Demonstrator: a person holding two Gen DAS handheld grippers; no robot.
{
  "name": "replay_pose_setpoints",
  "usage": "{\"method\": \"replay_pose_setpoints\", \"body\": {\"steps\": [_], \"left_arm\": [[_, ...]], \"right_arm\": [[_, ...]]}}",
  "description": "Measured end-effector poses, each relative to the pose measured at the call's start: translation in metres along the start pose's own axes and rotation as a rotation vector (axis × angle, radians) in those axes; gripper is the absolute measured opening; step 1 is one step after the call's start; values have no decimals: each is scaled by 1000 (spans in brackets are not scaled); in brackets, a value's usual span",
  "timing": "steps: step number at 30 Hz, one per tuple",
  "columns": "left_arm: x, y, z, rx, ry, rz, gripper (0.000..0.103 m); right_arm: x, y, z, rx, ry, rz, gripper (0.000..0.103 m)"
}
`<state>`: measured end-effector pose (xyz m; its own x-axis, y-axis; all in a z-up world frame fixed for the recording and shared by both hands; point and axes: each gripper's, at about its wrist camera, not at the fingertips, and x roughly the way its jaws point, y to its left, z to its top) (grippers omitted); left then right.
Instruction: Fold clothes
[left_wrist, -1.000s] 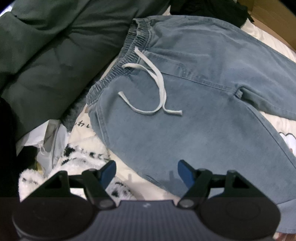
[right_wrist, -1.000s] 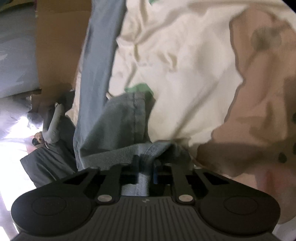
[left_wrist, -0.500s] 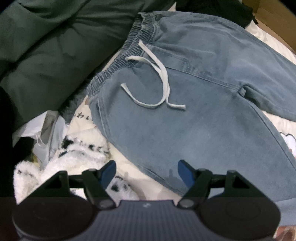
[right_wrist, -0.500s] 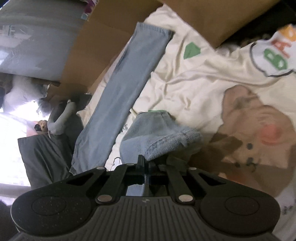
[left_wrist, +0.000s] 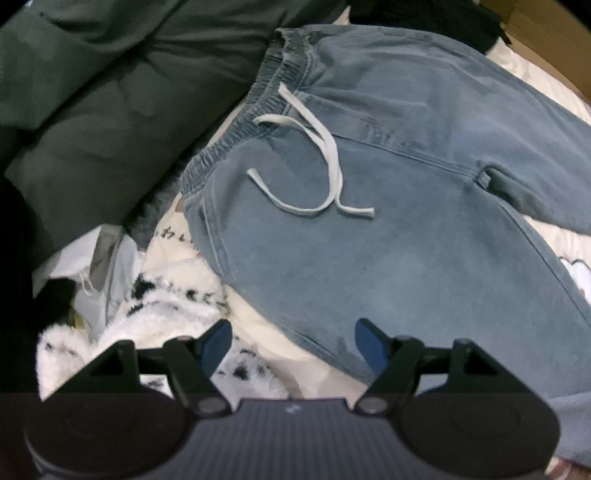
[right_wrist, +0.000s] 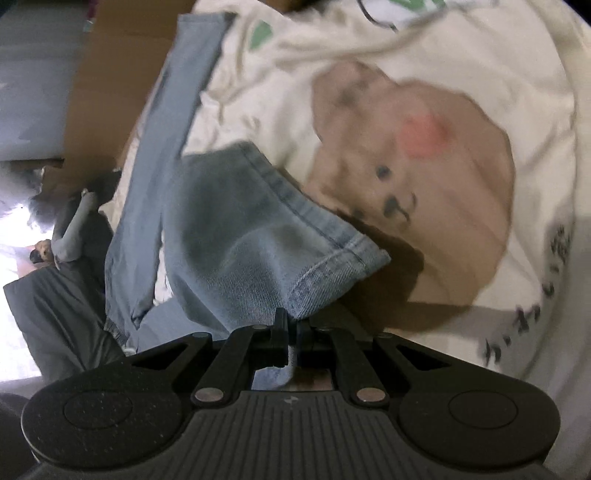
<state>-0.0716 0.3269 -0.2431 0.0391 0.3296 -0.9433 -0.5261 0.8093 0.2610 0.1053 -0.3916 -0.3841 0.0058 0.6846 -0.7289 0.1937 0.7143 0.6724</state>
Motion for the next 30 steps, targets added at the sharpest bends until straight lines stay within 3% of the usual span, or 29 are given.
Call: {"method": "replay_pose_setpoints", "body": {"steps": [1,4,9,13,20,24,30], "left_arm": [[0,0,0,5,-1,5,76],[-1,2,0,7,-2,11,76],[-3,-1,0,12,-4,15,76],[-5,-4,-1,20,-8,19,76],[-15,-12,1,65,-55,29,76],[-17,-16,4,87,-61,42,76],[-16,-21,5,97,-59,41,77]], "right_arm": [[-2,-4,-1,4,4,-16,7],[-7,-14,-3,17,9,-60,25],[-17,-26,9,34,-39,-78,46],[-4,-37,22,68,-32,-82,48],[18,-67,27,237,-12,22,54],[19,-76,25,293,-54,72,54],[8,-73,32,278,-121,151,53]]}}
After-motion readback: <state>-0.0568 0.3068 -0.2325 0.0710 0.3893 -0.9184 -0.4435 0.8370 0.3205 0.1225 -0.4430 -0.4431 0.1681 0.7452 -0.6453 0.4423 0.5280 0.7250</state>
